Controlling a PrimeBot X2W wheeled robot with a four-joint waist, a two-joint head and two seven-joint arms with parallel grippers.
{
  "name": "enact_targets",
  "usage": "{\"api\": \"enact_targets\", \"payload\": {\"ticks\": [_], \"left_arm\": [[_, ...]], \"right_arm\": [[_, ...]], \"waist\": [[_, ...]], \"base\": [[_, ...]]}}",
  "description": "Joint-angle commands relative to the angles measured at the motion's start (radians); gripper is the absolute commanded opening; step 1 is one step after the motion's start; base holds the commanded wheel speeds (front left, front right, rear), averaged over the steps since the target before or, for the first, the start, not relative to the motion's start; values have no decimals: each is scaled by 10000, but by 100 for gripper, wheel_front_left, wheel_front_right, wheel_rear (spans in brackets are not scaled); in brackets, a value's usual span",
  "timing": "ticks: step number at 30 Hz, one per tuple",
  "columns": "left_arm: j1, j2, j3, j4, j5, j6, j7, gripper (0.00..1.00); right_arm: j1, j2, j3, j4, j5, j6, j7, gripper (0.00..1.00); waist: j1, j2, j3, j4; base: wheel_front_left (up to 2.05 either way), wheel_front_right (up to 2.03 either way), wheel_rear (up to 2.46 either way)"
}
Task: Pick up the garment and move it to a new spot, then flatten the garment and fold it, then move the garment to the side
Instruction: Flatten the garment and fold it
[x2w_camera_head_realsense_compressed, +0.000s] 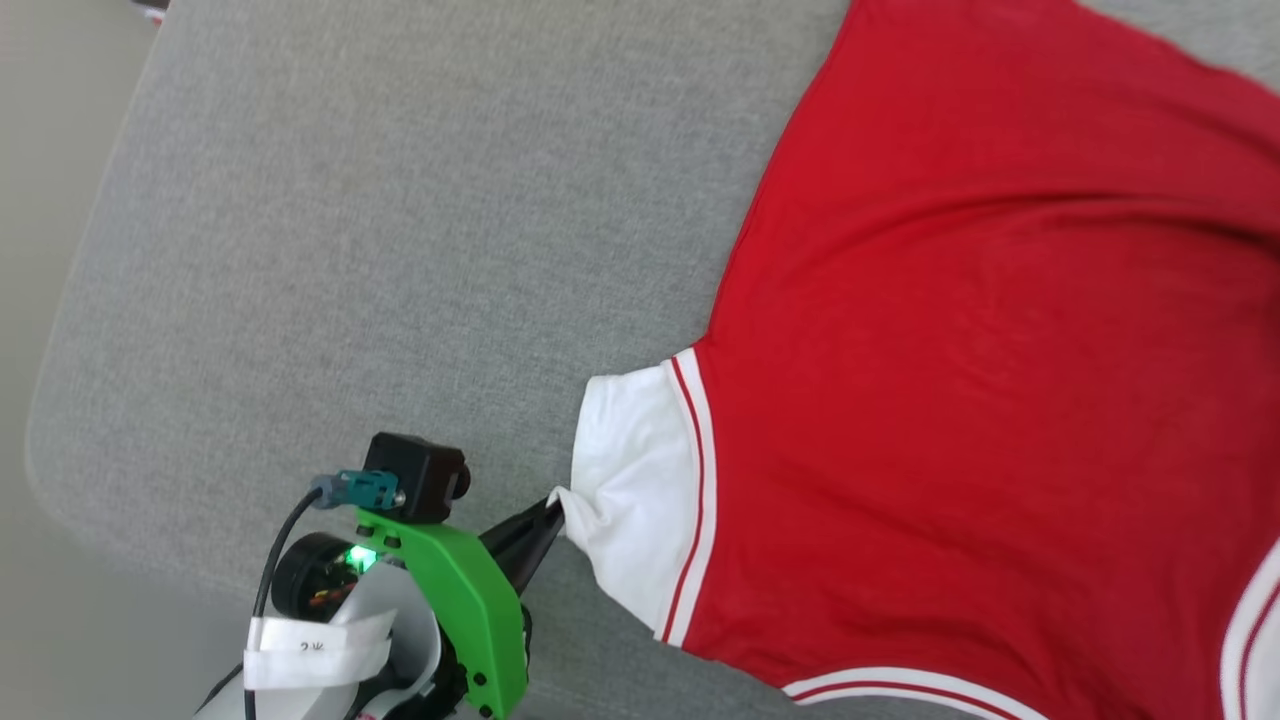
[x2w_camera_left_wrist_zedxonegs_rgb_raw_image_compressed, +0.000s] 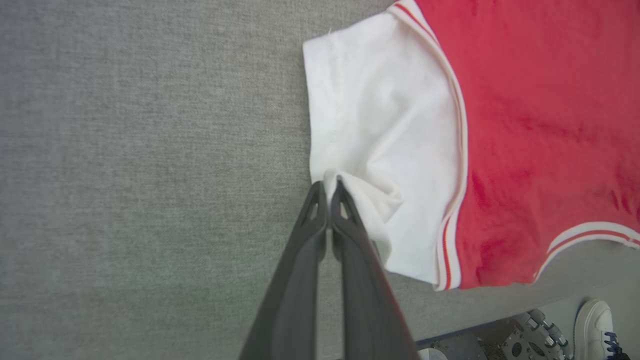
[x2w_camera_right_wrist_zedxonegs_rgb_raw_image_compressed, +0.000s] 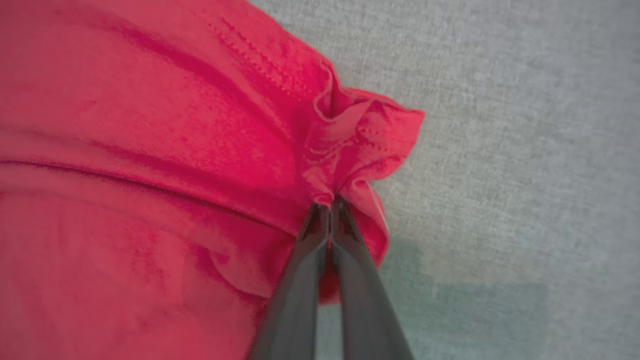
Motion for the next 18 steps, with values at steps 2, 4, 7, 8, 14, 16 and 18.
{"api": "enact_targets", "payload": {"ticks": [2, 4, 7, 8, 14, 16, 18], "left_arm": [[256, 104, 57, 113, -141, 112, -1, 0], [405, 149, 95, 176, -227, 170, -3, 0], [614, 194, 149, 259, -355, 241, -23, 0], [684, 212, 163, 303, -386, 262, -37, 0], [1044, 232, 224, 405, -551, 369, -157, 0], [1143, 232, 234, 421, -577, 414, -197, 0], [1203, 217, 231, 419, -592, 432, -234, 0]], "right_arm": [[1110, 100, 132, 50, 308, -11, -163, 0], [1680, 136, 152, -101, 543, -11, -417, 0], [2505, 165, 195, -401, 811, -11, -688, 0], [2837, 195, 181, -537, 905, -11, -801, 0], [4481, 405, -166, -1311, 1169, -11, -1193, 0], [5025, 460, -316, -1565, 1184, -11, -1258, 0], [5534, 545, -542, -1793, 1198, -11, -1307, 0]], "waist": [[0, 0, -1257, -971], [0, 0, -1591, -1183], [0, 0, -1964, -1438], [0, 0, -2119, -1531], [0, 0, -2713, -1917], [0, 0, -2843, -2019], [0, 0, -2928, -2083]], "base": [[0, 0, 0], [0, 0, 0], [0, 0, 0], [0, 0, 0], [0, 0, 0], [0, 0, 0], [0, 0, 0]]}}
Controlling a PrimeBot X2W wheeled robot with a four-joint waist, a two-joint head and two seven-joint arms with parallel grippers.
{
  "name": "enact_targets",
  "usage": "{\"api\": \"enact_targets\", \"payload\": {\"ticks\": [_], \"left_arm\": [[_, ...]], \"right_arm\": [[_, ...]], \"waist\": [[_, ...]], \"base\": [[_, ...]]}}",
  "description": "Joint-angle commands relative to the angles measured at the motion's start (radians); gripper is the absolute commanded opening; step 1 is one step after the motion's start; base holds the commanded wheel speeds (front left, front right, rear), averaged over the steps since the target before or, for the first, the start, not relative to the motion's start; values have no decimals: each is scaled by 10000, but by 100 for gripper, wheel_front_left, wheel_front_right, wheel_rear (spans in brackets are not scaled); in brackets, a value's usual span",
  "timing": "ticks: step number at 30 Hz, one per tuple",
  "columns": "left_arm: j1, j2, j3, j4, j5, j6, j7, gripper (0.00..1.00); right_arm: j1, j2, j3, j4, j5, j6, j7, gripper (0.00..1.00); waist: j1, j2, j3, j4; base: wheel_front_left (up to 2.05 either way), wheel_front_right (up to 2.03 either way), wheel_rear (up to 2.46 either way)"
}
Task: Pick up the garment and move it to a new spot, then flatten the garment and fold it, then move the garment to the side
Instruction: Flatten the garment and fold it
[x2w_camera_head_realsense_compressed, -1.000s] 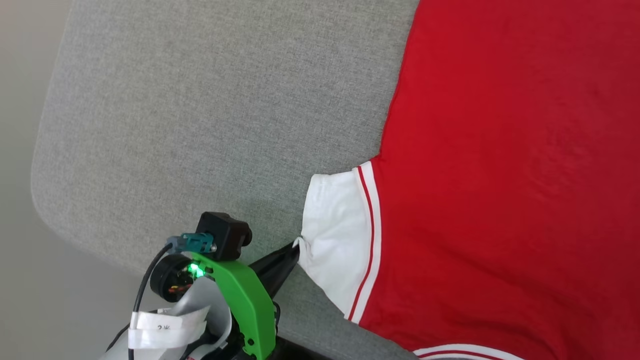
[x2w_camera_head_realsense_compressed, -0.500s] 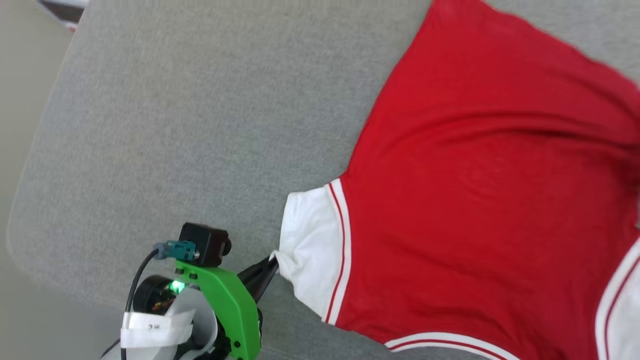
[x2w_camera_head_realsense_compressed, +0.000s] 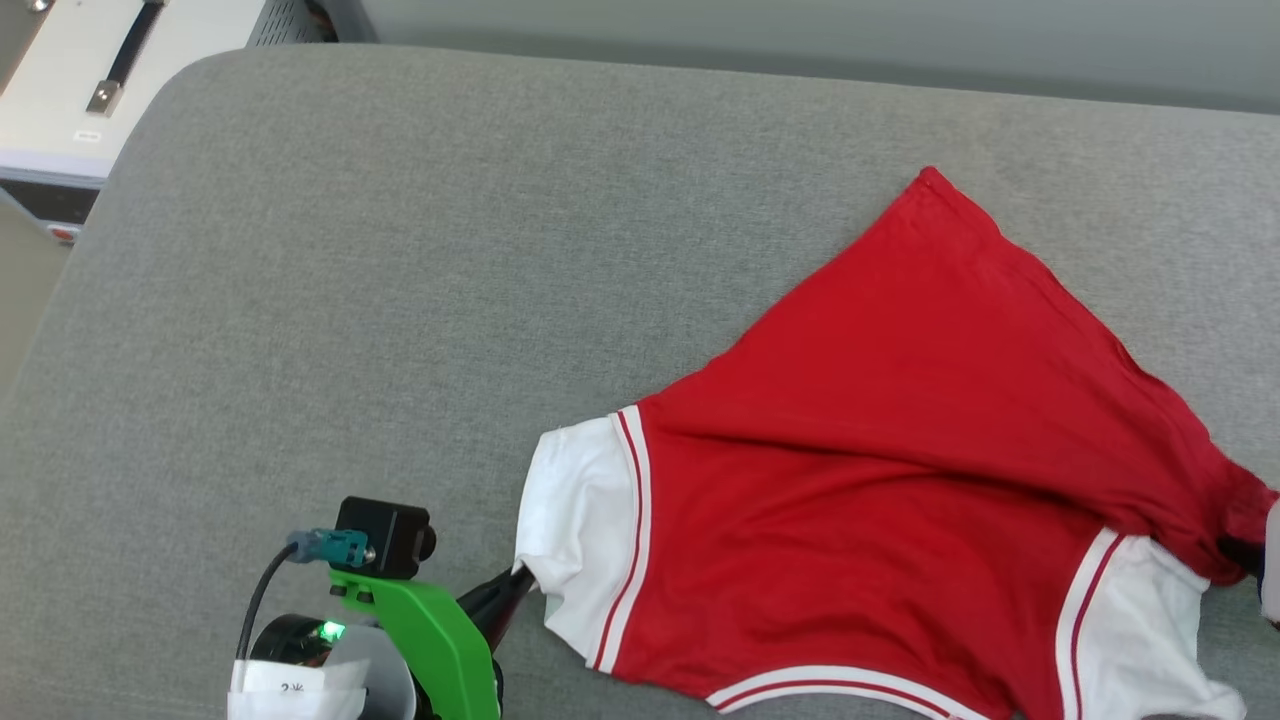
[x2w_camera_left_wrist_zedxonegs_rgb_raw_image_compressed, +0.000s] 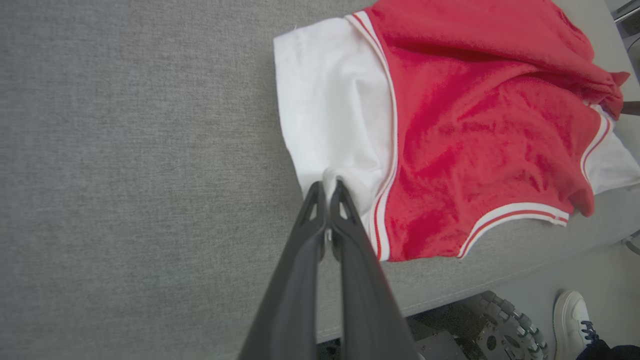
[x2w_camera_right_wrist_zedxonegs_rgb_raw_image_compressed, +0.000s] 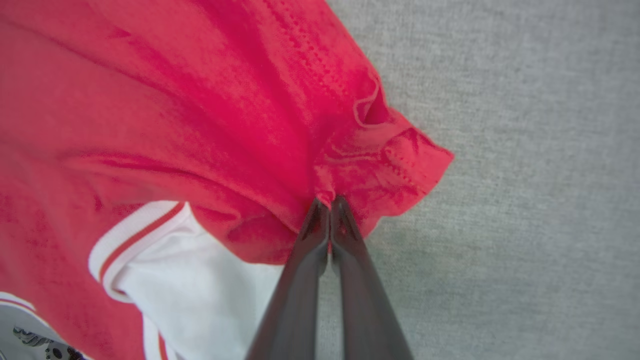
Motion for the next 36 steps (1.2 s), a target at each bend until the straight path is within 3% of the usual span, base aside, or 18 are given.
{"api": "enact_targets", "payload": {"ticks": [1, 15, 16, 17, 26, 31, 36], "left_arm": [[115, -21, 55, -16, -48, 56, -86, 0], [30, -341, 22, 145, -68, 16, -374, 0], [9, -347, 16, 148, -62, 3, -378, 0], [-13, -345, 10, 147, -48, -9, -383, 0], [-128, -308, 1, -177, 44, -7, -407, 0], [-308, -330, -76, -518, 193, -10, -383, 0], [-539, -401, -208, -671, 330, -86, -333, 0]], "right_arm": [[421, 71, -180, -136, 71, -11, -49, 0], [2187, 822, -937, -721, -163, -11, 114, 0], [2189, 834, -939, -722, -209, -11, 177, 38], [2184, 831, -924, -760, -249, -11, 215, 100], [1460, 462, -761, -2337, 179, -11, 1275, 100], [389, 454, -582, -3296, 267, -11, 2190, 100], [-1065, 537, -228, -3445, -38, -11, 3062, 100]], "waist": [[1, -1, -503, -493], [1, -1, -643, -695], [1, -1, -642, -698], [1, -1, -644, -702], [1, -1, -565, -527], [1, -1, -134, -204], [1, -1, 448, 298]], "base": [[0, 0, 0], [0, 0, 0], [0, 0, 0], [0, 0, 0], [0, 0, 0], [0, 0, 0], [0, 0, 0]]}}
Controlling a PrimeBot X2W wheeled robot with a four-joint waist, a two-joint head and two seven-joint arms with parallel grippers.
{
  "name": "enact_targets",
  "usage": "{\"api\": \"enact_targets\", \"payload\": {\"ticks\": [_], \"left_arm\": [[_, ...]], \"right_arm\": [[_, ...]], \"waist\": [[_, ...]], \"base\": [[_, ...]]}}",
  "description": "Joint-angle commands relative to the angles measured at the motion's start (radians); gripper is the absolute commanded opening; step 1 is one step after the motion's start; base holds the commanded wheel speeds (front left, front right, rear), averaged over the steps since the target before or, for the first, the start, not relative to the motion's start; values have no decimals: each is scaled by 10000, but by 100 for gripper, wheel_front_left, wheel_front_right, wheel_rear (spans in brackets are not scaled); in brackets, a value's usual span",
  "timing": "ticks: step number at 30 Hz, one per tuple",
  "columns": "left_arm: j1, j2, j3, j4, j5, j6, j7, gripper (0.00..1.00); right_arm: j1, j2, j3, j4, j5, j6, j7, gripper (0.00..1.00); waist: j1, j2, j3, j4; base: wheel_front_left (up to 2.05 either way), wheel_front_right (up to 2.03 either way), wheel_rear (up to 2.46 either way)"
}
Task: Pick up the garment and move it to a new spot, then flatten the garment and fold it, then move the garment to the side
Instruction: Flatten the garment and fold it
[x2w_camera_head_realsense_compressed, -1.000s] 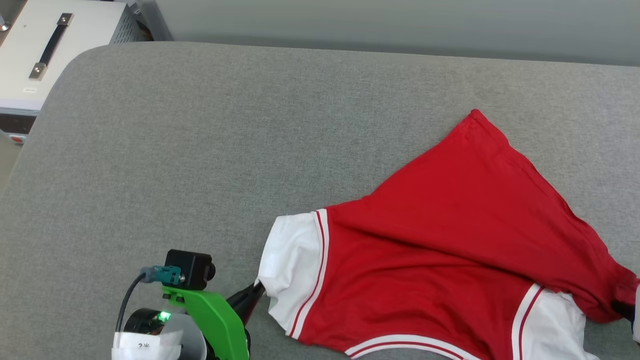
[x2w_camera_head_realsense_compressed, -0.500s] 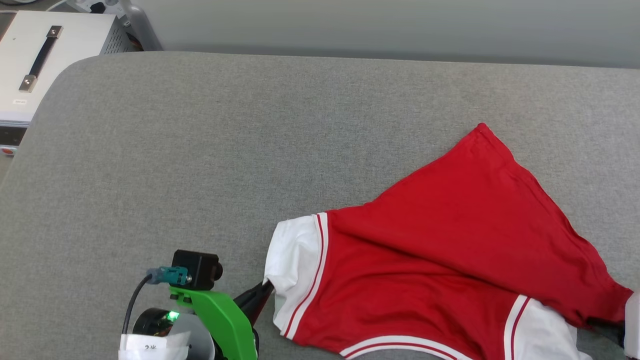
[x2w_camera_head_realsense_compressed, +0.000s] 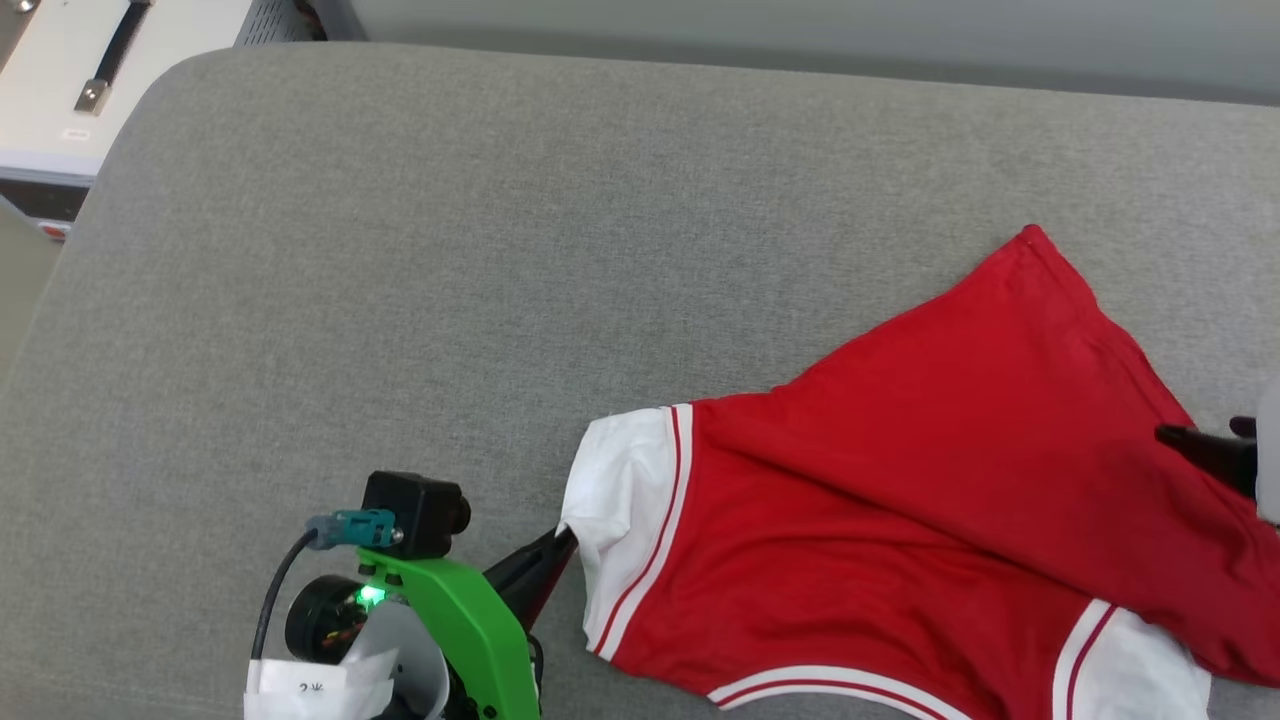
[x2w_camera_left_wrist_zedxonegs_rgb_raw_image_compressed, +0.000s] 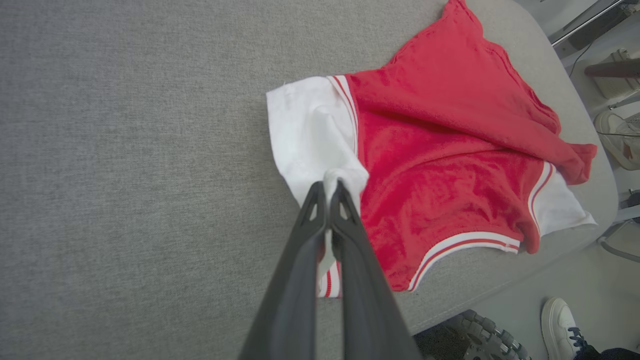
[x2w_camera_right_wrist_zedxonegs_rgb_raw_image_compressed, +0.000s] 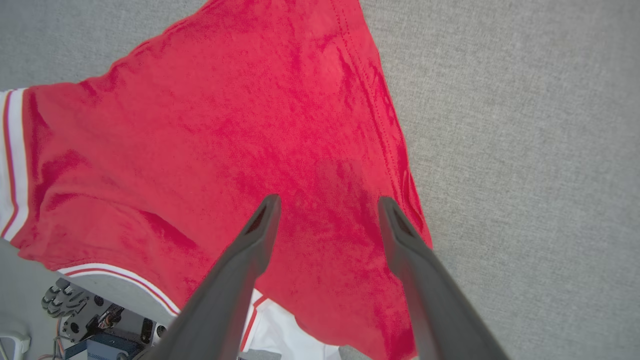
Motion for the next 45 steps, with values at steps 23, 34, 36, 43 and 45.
{"api": "enact_targets", "payload": {"ticks": [23, 34, 36, 43, 45], "left_arm": [[-1266, -741, -438, 98, 573, -653, -311, 0], [-1419, -856, -429, 334, 517, -753, -425, 0], [-1437, -858, -404, 388, 502, -756, -451, 0], [-1389, -797, -223, 594, 426, -695, -608, 0], [-1358, -753, -146, 631, 416, -652, -665, 0]], "right_arm": [[-4033, -506, 899, 3412, -2068, -9, 424, 100], [-3394, -979, 1846, 3823, -1757, -9, 368, 0], [-3380, -955, 1839, 3836, -1682, -9, 117, 0], [-3664, -839, 1902, 4038, -1305, -9, -1456, 0], [-3735, -803, 1954, 4116, -1165, -9, -1944, 0]], "waist": [[1, -1, 2412, 2343], [1, -1, 2530, 2455], [1, -1, 2482, 2437], [1, -1, 1928, 2141], [1, -1, 1677, 1983]], "base": [[0, 0, 0], [0, 0, 0], [0, 0, 0], [0, 0, 0], [0, 0, 0]]}}
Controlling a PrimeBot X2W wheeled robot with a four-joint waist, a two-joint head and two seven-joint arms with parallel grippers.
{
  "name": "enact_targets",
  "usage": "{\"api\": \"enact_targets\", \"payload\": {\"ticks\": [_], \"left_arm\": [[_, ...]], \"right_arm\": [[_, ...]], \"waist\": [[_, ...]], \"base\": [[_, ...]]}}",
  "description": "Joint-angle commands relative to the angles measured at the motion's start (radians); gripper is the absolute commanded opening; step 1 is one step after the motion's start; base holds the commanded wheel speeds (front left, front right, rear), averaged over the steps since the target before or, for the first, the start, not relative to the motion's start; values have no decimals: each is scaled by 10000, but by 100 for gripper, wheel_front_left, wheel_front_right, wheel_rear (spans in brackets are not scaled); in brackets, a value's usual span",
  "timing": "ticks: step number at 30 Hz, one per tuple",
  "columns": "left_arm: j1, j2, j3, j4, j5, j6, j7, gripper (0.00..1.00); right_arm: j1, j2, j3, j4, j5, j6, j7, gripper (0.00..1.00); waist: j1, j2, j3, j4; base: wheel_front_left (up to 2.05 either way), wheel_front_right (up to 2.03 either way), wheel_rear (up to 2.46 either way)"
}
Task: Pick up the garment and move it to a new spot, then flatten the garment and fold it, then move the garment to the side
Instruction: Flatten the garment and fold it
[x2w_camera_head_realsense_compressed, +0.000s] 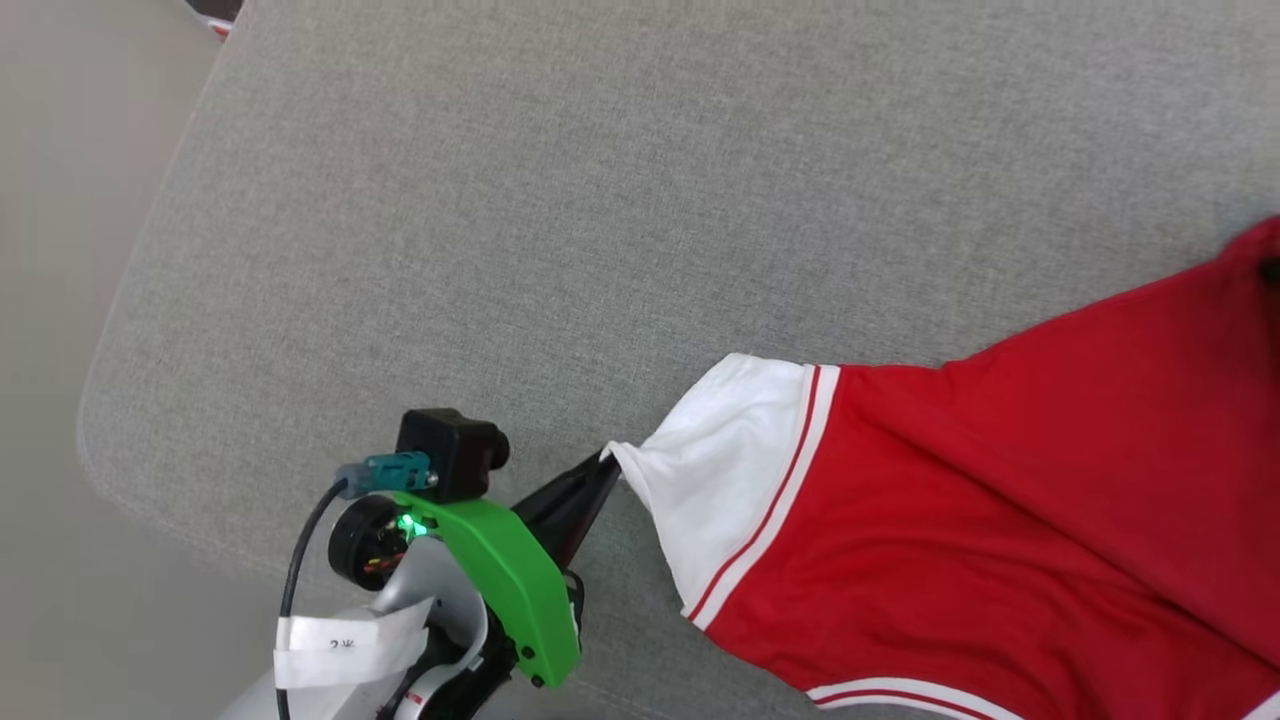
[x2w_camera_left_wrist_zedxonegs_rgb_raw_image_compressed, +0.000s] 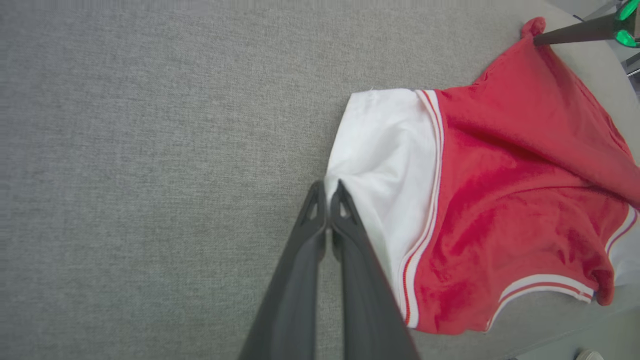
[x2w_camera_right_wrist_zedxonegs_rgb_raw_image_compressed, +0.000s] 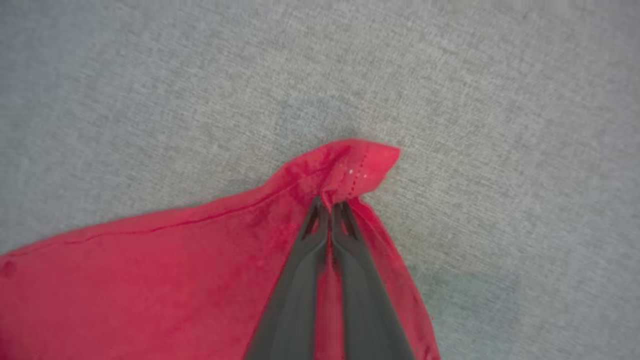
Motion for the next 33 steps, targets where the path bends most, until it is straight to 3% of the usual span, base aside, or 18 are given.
{"api": "enact_targets", "payload": {"ticks": [1, 17, 25, 33], "left_arm": [[-116, 73, 108, 5, -49, 59, -96, 0], [-194, 816, 1612, -413, -55, 752, -870, 0], [-433, 1072, 2544, -995, 215, 1303, -1525, 0], [-731, 1322, 3195, -1553, 572, 1499, -2154, 0]], "right_arm": [[177, 146, 122, 112, 148, -9, -304, 0], [727, 289, 98, -387, 1378, -9, -3740, 0], [1444, 185, -43, -1489, 1708, -9, -4855, 0], [2226, 326, -590, -2675, 1871, -9, -5479, 0]], "waist": [[0, 0, -446, -324], [0, 0, -2486, -2031], [0, 0, -3093, -2859], [0, 0, -3499, -3455]], "base": [[0, 0, 0], [0, 0, 0], [0, 0, 0], [0, 0, 0]]}}
